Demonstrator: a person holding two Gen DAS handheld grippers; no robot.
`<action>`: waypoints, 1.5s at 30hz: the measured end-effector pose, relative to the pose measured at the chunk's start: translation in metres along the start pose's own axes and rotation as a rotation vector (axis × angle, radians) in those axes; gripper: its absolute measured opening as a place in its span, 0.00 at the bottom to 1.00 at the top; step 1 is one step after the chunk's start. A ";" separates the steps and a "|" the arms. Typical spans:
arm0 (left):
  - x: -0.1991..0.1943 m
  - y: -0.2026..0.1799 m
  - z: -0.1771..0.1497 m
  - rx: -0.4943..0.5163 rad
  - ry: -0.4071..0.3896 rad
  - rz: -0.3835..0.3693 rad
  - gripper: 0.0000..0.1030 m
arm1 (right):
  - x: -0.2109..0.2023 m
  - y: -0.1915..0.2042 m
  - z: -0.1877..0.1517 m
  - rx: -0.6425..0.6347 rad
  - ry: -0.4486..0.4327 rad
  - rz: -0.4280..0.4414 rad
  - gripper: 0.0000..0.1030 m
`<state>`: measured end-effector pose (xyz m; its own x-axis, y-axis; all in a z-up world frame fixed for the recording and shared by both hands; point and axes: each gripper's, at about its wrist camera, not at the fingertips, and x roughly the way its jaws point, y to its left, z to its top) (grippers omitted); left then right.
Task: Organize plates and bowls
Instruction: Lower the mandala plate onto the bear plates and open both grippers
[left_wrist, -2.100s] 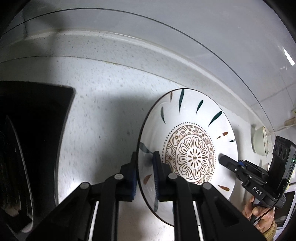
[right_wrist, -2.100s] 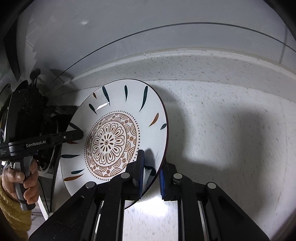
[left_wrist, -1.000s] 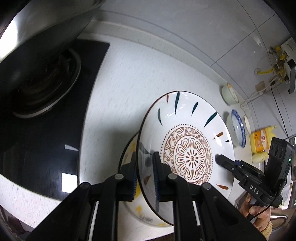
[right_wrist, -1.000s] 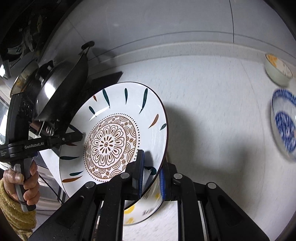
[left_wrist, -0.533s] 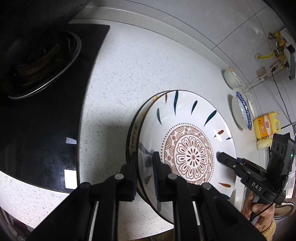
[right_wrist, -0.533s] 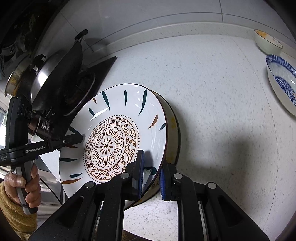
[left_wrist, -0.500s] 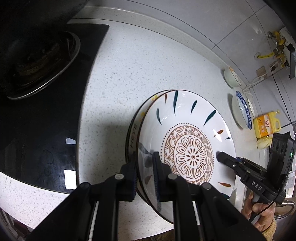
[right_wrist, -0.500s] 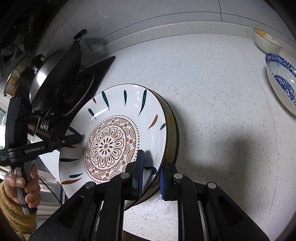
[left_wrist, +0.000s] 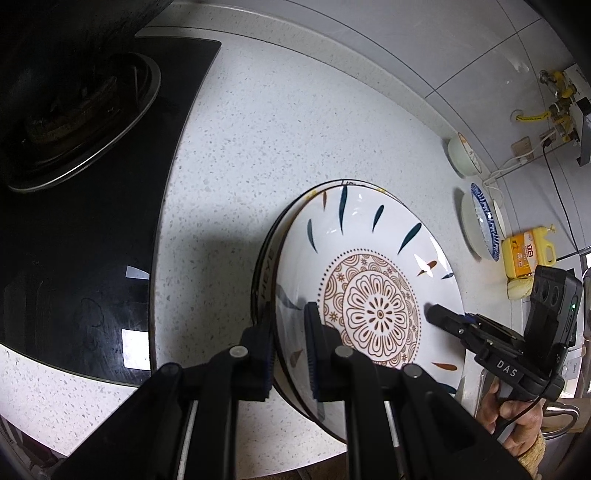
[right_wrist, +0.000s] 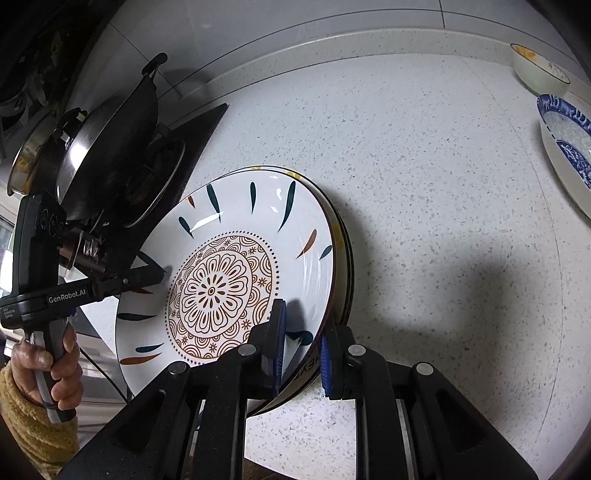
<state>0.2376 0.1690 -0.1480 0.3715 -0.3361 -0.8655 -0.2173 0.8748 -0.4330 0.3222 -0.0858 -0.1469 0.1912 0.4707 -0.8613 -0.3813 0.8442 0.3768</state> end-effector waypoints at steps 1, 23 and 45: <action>0.000 -0.001 0.000 0.002 0.004 0.002 0.12 | 0.000 0.000 0.001 0.000 0.006 0.002 0.14; -0.013 -0.012 0.004 0.046 0.012 0.112 0.13 | -0.015 -0.005 0.009 -0.015 0.023 0.007 0.19; -0.052 -0.045 -0.004 0.066 -0.119 0.123 0.39 | -0.057 -0.015 0.006 -0.038 -0.114 -0.073 0.55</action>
<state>0.2244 0.1453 -0.0849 0.4508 -0.1852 -0.8732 -0.2090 0.9292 -0.3050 0.3221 -0.1235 -0.1019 0.3204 0.4364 -0.8408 -0.3959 0.8680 0.2996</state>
